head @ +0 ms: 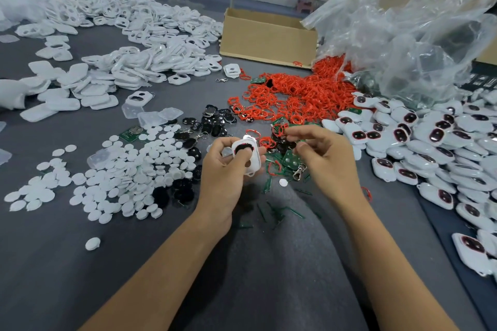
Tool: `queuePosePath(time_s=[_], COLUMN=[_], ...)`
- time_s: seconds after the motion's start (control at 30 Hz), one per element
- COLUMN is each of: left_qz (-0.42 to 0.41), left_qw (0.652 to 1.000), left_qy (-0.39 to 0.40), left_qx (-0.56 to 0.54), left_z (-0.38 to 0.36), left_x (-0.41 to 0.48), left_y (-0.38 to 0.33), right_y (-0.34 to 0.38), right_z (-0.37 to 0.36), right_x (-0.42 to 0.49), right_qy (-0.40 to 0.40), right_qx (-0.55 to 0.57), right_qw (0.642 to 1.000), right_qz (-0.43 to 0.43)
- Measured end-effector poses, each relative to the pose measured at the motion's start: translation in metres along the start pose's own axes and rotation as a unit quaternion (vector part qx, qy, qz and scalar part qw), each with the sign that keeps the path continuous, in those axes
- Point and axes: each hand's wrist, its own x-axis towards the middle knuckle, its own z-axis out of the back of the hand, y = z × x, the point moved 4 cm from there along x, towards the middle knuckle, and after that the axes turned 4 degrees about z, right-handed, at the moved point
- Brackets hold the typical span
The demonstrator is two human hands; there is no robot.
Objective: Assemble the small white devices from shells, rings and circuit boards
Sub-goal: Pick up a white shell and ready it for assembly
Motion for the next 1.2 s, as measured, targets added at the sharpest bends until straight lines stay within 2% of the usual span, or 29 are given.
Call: queuePosePath(time_s=[0.13, 0.23, 0.4, 0.57, 0.7, 0.87, 1.1, 1.2], left_qz=[-0.008, -0.059, -0.094, -0.036, 0.009, -0.011, 0.034, 0.036], left_qw=[0.998, 0.993, 0.990, 0.997, 1.000, 0.996, 0.998, 0.998], left_qy=[0.003, -0.010, -0.031, -0.024, -0.005, 0.029, 0.056, 0.054], left_qx=[0.054, 0.099, 0.097, 0.059, 0.029, 0.084, -0.012, -0.025], left_z=[0.002, 0.004, 0.007, 0.006, 0.002, -0.001, -0.003, -0.003], left_x=[0.002, 0.003, 0.002, 0.005, 0.002, 0.000, 0.000, 0.000], left_y=[0.002, -0.001, -0.007, 0.001, 0.004, 0.000, -0.001, -0.002], right_y=[-0.007, -0.011, -0.019, -0.024, -0.027, -0.028, -0.029, -0.028], right_z=[0.005, 0.006, 0.013, 0.012, 0.006, 0.001, -0.003, -0.002], right_x=[0.002, 0.003, 0.004, 0.002, 0.001, -0.001, 0.000, 0.000], right_qy=[0.046, 0.058, 0.021, 0.010, 0.039, 0.062, 0.108, 0.102], right_qx=[-0.077, -0.110, -0.162, -0.223, -0.266, -0.284, -0.325, -0.320], right_qw=[0.996, 0.992, 0.986, 0.975, 0.963, 0.957, 0.939, 0.942], right_qz=[-0.002, -0.003, -0.016, -0.008, -0.007, -0.005, -0.008, 0.003])
